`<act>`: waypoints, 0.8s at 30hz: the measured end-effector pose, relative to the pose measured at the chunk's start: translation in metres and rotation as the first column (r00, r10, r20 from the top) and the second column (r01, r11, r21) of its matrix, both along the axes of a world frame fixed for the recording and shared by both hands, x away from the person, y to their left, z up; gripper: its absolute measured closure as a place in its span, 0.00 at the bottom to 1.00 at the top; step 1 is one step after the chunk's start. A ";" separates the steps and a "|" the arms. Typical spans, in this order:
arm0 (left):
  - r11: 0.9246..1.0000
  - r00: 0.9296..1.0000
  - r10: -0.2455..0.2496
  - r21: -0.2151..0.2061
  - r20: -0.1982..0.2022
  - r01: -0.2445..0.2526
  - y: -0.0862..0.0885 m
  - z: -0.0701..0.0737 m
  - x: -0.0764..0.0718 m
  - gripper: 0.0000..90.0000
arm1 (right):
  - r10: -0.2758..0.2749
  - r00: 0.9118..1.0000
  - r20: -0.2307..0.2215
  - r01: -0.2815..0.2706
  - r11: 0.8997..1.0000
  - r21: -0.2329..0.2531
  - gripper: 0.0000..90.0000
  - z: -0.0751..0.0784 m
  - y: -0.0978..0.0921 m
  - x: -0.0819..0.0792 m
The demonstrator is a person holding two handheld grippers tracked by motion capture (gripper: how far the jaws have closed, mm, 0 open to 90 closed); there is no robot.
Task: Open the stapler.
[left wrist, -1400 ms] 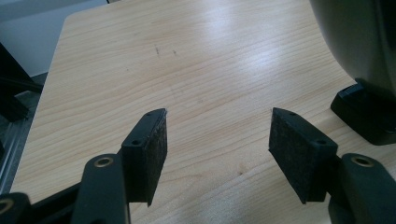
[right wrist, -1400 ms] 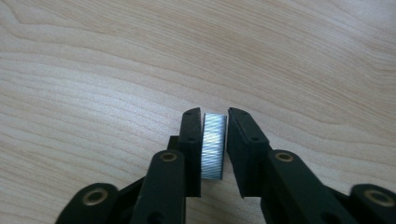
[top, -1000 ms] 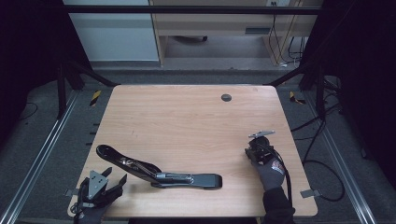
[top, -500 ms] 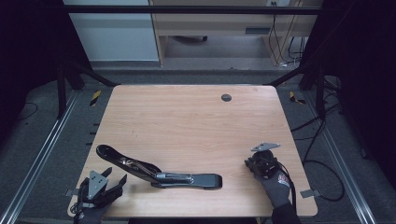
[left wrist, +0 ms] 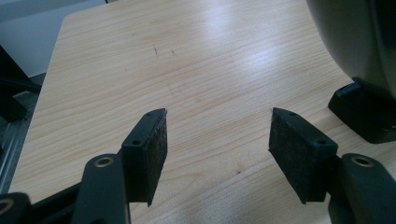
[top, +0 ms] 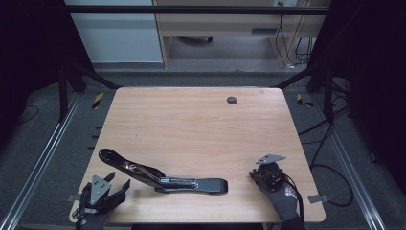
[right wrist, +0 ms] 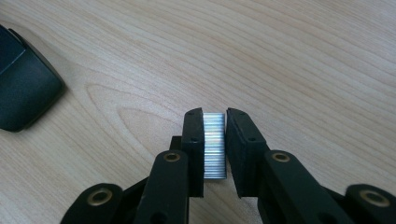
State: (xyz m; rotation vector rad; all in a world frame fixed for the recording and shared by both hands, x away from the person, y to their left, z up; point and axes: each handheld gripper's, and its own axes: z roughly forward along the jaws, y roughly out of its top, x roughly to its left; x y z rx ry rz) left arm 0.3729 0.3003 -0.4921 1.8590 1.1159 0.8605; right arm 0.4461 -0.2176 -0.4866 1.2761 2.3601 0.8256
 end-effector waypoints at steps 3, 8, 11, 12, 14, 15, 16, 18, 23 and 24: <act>1.000 1.000 -0.001 0.000 0.000 0.001 0.000 0.000 0.000 0.41 | 0.002 1.000 0.001 -0.002 1.000 -0.001 0.86 0.000 0.000 0.000; 1.000 1.000 -0.003 -0.002 -0.001 0.003 0.000 0.000 0.000 0.41 | 0.003 1.000 0.004 -0.004 1.000 0.011 0.82 0.002 0.000 0.000; 1.000 1.000 -0.005 -0.004 -0.001 0.005 0.001 0.000 0.000 0.41 | -0.007 1.000 0.003 0.006 1.000 0.016 0.80 0.007 -0.001 -0.001; 1.000 1.000 -0.005 -0.005 -0.002 0.005 0.001 0.000 0.000 0.41 | -0.010 1.000 0.005 0.010 1.000 0.018 0.79 0.008 -0.001 -0.001; 1.000 1.000 -0.007 -0.005 -0.004 0.007 0.001 0.000 0.000 0.41 | -0.018 1.000 0.015 0.017 1.000 0.023 0.78 0.012 -0.002 -0.001; 1.000 1.000 -0.007 -0.004 -0.003 0.007 0.001 -0.001 0.000 0.41 | -0.018 1.000 0.017 0.018 1.000 0.024 0.78 0.013 -0.002 -0.002; 1.000 1.000 -0.007 -0.005 -0.004 0.007 0.001 -0.001 0.000 0.41 | -0.028 1.000 0.004 0.027 0.999 0.036 0.78 0.015 -0.002 -0.002; 1.000 1.000 -0.008 -0.006 -0.004 0.008 0.001 -0.001 0.000 0.41 | -0.031 1.000 -0.004 0.031 0.999 0.034 0.77 0.017 -0.002 -0.001; 1.000 1.000 -0.010 -0.007 -0.007 0.010 0.001 -0.001 0.001 0.41 | -0.038 0.998 -0.051 0.038 0.999 0.003 0.77 0.021 -0.001 0.004; 1.000 1.000 -0.010 -0.005 -0.008 0.010 0.001 -0.001 0.001 0.41 | -0.041 0.997 -0.064 0.042 0.999 0.003 0.78 0.021 -0.001 0.005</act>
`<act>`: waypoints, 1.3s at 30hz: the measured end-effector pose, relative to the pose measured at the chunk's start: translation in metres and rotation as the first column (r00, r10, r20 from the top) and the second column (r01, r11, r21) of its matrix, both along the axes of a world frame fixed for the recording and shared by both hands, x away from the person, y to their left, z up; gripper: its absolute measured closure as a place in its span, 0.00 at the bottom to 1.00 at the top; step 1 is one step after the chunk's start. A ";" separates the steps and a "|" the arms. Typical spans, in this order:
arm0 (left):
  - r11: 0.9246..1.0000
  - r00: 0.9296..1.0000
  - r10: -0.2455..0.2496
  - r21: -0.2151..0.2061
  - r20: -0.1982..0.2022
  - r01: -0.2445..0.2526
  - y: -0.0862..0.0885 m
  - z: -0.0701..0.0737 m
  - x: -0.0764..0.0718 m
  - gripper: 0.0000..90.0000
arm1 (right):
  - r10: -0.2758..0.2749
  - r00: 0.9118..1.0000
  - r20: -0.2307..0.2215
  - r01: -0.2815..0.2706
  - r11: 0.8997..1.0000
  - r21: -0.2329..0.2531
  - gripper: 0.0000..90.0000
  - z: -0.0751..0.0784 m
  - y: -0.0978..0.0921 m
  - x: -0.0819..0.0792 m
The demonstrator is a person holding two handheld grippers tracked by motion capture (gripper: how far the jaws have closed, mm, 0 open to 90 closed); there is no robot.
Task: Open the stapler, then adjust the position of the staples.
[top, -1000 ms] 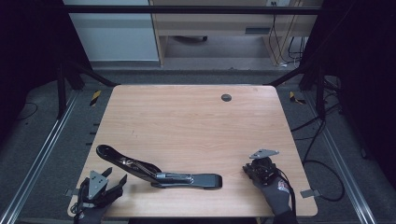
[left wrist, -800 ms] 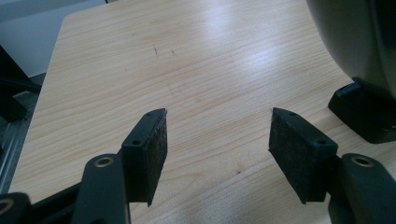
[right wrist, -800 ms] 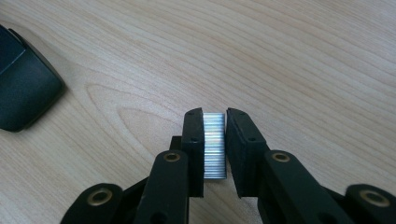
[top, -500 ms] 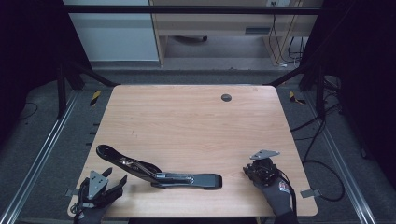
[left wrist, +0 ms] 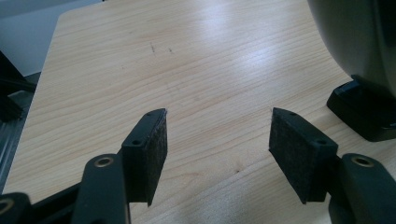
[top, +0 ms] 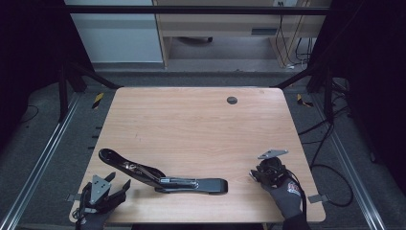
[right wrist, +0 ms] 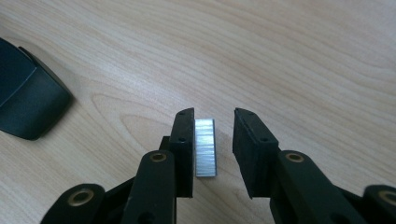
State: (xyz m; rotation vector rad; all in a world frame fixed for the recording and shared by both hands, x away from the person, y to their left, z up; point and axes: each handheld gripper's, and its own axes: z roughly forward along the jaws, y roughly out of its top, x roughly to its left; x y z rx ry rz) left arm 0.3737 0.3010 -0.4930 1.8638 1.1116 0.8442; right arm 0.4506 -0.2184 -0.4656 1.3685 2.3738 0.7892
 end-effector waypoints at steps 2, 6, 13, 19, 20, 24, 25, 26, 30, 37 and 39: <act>1.000 1.000 0.000 0.001 -0.001 0.000 0.000 0.000 0.000 0.41 | 0.010 1.000 -0.014 -0.010 1.000 -0.020 0.79 0.000 0.001 0.003; 1.000 1.000 0.000 -0.002 -0.001 -0.001 0.000 0.000 0.000 0.41 | 0.005 0.998 -0.059 -0.006 1.000 -0.027 0.79 0.001 0.004 0.006; 1.000 1.000 -0.003 0.001 -0.004 0.003 0.000 0.000 0.000 0.41 | -0.001 0.996 -0.091 -0.001 1.000 -0.027 0.80 -0.004 0.006 0.008; 1.000 1.000 -0.003 0.002 -0.004 0.003 0.000 0.000 0.000 0.41 | 0.010 0.994 -0.105 -0.014 0.999 -0.038 0.82 -0.007 0.006 0.010; 1.000 1.000 -0.004 0.003 -0.005 0.004 0.000 0.000 0.000 0.41 | 0.012 0.994 -0.106 -0.016 0.999 -0.040 0.83 -0.008 0.006 0.010; 1.000 1.000 -0.004 0.011 -0.002 0.004 -0.001 0.000 0.000 0.41 | 0.012 0.994 -0.108 -0.017 0.999 -0.043 0.86 -0.010 0.006 0.011; 1.000 1.000 -0.004 0.010 -0.003 0.004 -0.001 0.000 0.000 0.41 | 0.011 0.994 -0.111 -0.016 0.999 -0.043 0.86 -0.010 0.006 0.011; 1.000 1.000 -0.004 0.011 -0.003 0.004 -0.001 0.000 0.000 0.41 | 0.012 0.994 -0.111 -0.017 0.999 -0.045 0.86 -0.010 0.007 0.011; 1.000 1.000 -0.006 0.013 -0.004 0.006 -0.001 0.000 0.000 0.41 | 0.013 0.995 -0.101 -0.018 0.999 -0.050 0.86 -0.008 0.007 0.010; 1.000 1.000 -0.005 0.018 -0.006 0.005 -0.002 0.000 0.000 0.41 | 0.105 0.994 -0.041 -0.107 0.993 -0.043 0.86 0.005 0.010 0.005; 1.000 1.000 -0.005 0.019 -0.007 0.005 -0.002 0.000 0.000 0.41 | 0.139 0.990 -0.025 -0.140 0.990 -0.037 0.86 0.009 0.011 0.003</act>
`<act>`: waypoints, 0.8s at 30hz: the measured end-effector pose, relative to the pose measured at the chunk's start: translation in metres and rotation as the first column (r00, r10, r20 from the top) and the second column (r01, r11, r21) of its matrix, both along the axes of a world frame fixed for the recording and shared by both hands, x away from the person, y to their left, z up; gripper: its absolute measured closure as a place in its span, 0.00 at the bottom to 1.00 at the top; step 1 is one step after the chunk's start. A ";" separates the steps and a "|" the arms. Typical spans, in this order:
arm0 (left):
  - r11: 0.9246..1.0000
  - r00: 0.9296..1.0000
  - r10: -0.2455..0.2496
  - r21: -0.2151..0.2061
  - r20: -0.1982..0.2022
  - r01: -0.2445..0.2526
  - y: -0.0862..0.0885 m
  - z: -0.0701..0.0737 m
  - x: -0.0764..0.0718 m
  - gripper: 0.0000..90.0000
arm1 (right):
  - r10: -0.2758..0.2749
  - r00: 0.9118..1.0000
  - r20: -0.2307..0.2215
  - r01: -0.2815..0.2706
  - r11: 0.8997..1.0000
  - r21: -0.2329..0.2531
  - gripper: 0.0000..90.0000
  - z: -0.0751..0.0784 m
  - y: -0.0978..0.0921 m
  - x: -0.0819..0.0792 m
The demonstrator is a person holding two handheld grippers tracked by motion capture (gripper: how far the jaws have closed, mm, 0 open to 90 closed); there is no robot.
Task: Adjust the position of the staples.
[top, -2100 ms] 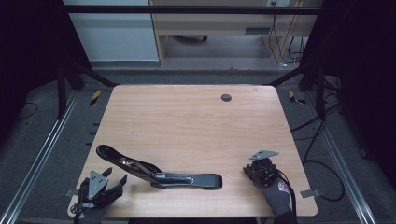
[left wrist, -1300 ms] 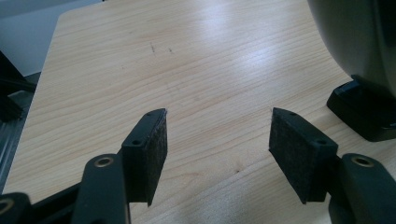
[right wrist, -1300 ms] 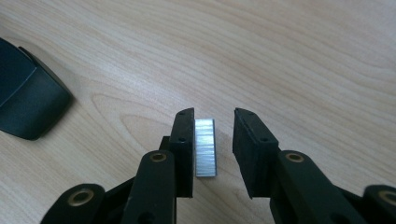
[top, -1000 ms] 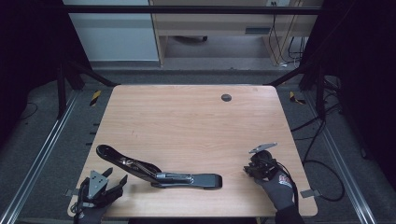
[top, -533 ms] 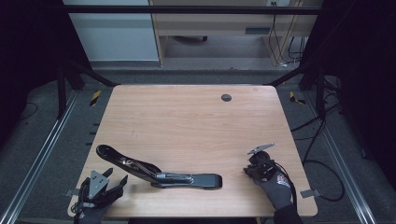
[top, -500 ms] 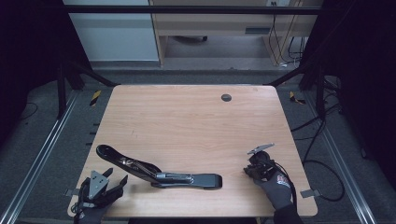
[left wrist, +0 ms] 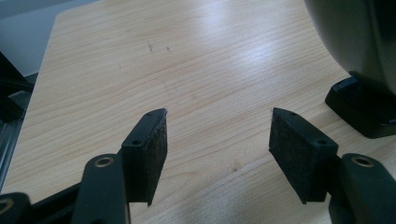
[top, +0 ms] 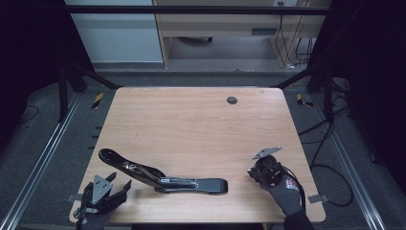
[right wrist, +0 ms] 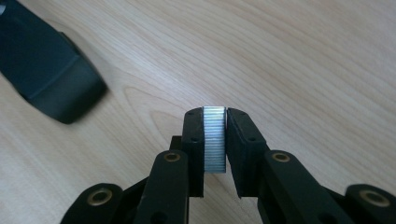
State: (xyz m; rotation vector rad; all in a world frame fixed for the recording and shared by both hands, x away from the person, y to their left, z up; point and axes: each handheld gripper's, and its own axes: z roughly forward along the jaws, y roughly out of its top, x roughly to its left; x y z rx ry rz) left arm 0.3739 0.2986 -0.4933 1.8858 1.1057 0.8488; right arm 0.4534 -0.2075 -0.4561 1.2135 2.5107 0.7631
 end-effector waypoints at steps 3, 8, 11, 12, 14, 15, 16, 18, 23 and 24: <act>1.000 1.000 -0.001 0.002 -0.001 0.001 0.000 0.000 0.000 0.41 | 0.056 0.998 0.024 -0.056 0.998 0.012 0.86 0.006 0.003 -0.002; 1.000 1.000 -0.003 0.004 -0.002 0.003 0.000 0.000 0.000 0.41 | 0.124 0.991 0.052 -0.124 0.992 0.015 0.86 0.011 0.009 -0.002; 1.000 1.000 -0.002 0.003 -0.002 0.002 0.000 0.000 0.000 0.41 | 0.143 0.988 0.061 -0.145 0.989 0.028 0.86 0.015 0.014 -0.003; 1.000 1.000 -0.002 0.003 -0.002 0.002 0.000 0.000 0.000 0.41 | 0.164 0.984 0.073 -0.167 0.985 0.036 0.86 0.016 0.015 -0.004; 1.000 1.000 -0.004 0.004 -0.005 0.004 0.000 0.000 0.000 0.41 | 0.183 0.980 0.081 -0.187 0.982 0.040 0.86 0.019 0.018 -0.004; 1.000 1.000 -0.003 0.003 -0.004 0.003 0.000 -0.001 0.000 0.41 | 0.193 0.977 0.088 -0.198 0.979 0.053 0.86 0.021 0.020 -0.004; 1.000 1.000 -0.003 0.003 -0.005 0.003 0.000 -0.001 0.000 0.41 | 0.200 0.975 0.095 -0.206 0.977 0.058 0.86 0.022 0.020 -0.004; 1.000 1.000 -0.004 0.003 -0.005 0.004 0.000 -0.001 0.000 0.41 | 0.218 0.970 0.104 -0.225 0.972 0.065 0.86 0.026 0.023 -0.004; 1.000 1.000 -0.005 0.004 -0.007 0.005 -0.001 -0.001 0.001 0.41 | 0.259 0.958 0.123 -0.270 0.959 0.086 0.86 0.032 0.027 -0.003; 1.000 1.000 -0.005 0.004 -0.007 0.005 -0.001 -0.001 0.001 0.41 | 0.267 0.955 0.129 -0.279 0.956 0.089 0.86 0.033 0.028 -0.002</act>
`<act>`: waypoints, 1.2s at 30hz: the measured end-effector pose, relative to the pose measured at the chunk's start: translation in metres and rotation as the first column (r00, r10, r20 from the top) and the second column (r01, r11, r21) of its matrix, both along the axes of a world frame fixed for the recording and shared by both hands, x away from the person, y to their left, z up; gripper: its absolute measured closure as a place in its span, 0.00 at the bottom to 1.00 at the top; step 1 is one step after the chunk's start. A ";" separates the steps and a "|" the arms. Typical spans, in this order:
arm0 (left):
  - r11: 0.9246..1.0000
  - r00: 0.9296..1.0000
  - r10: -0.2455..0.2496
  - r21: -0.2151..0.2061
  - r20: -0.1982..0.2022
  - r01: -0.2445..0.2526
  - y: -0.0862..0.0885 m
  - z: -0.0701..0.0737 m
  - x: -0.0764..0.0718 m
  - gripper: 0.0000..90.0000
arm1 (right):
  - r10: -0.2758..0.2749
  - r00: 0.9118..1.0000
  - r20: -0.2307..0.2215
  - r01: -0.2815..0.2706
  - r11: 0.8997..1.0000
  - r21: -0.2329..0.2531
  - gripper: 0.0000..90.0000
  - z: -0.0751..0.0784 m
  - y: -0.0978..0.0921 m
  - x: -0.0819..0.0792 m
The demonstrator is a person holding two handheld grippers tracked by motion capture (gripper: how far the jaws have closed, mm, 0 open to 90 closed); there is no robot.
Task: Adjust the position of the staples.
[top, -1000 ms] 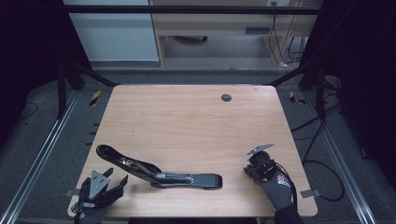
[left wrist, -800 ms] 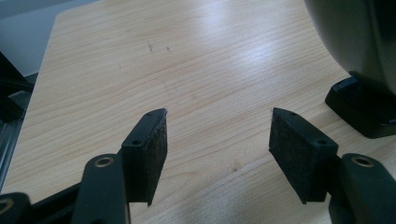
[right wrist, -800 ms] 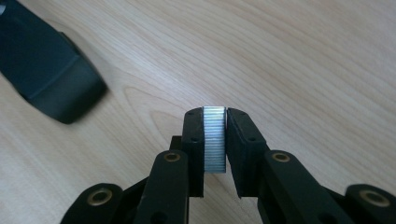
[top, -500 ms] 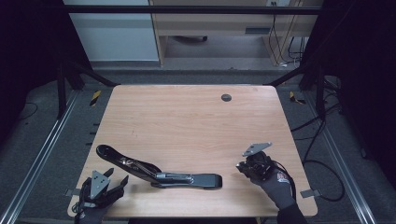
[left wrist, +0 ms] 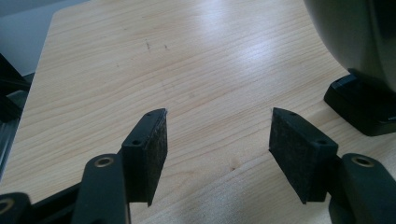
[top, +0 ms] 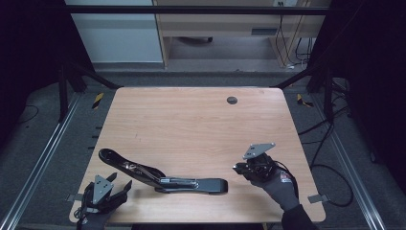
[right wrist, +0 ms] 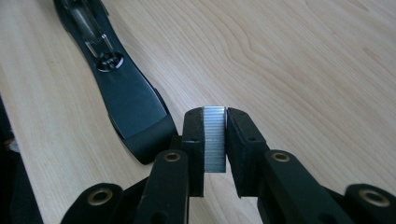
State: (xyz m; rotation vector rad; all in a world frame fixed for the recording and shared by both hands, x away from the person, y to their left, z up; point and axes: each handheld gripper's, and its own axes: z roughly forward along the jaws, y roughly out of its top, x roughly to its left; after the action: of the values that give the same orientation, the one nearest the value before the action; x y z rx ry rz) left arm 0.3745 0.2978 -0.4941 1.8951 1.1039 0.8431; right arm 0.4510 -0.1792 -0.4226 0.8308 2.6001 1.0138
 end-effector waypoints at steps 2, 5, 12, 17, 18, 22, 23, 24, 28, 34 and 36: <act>1.000 1.000 0.000 -0.001 0.000 0.000 0.000 0.000 0.000 0.41 | 0.019 1.000 0.008 -0.019 1.000 0.008 0.86 0.002 0.002 0.000; 1.000 1.000 -0.002 0.000 -0.001 0.002 0.000 0.000 0.000 0.41 | 0.048 0.999 0.022 -0.048 0.999 0.013 0.86 0.004 0.007 0.000; 1.000 1.000 -0.003 -0.001 -0.002 0.003 0.000 0.000 0.000 0.41 | 0.103 0.994 0.042 -0.103 0.994 0.019 0.87 0.011 0.019 0.003; 1.000 1.000 -0.005 0.002 -0.001 0.005 -0.001 0.000 0.000 0.41 | 0.137 0.989 0.050 -0.138 0.990 0.014 0.87 0.013 0.027 0.004; 1.000 1.000 -0.005 0.002 -0.001 0.005 -0.001 0.000 0.000 0.41 | 0.144 0.988 0.052 -0.145 0.989 0.012 0.87 0.014 0.028 0.004; 1.000 1.000 -0.007 0.002 -0.002 0.007 -0.001 -0.001 0.000 0.41 | 0.168 0.984 0.058 -0.169 0.985 0.014 0.87 0.017 0.031 0.005; 1.000 1.000 -0.008 -0.001 -0.004 0.008 -0.001 -0.001 0.000 0.41 | 0.171 0.984 0.056 -0.172 0.985 0.016 0.87 0.018 0.031 0.005; 1.000 1.000 -0.009 -0.002 -0.004 0.009 -0.001 -0.001 0.000 0.41 | 0.182 0.982 0.059 -0.183 0.983 0.012 0.87 0.019 0.032 0.006; 1.000 1.000 -0.013 -0.003 -0.009 0.013 0.000 -0.001 0.001 0.41 | 0.208 0.976 0.059 -0.209 0.978 0.015 0.87 0.023 0.035 0.006; 1.000 1.000 -0.011 -0.005 -0.004 0.011 0.001 -0.001 0.001 0.41 | 0.232 0.971 0.058 -0.232 0.973 0.002 0.87 0.027 0.042 0.007; 1.000 1.000 -0.012 -0.004 -0.004 0.012 0.000 -0.001 0.001 0.41 | 0.242 0.968 0.060 -0.242 0.970 -0.003 0.87 0.029 0.045 0.008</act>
State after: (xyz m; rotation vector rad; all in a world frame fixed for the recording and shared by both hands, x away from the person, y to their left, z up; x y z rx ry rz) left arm 0.3753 0.2981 -0.4948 1.8987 1.0951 0.8300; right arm 0.4585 -0.1344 -0.3940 0.4822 2.6957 1.0883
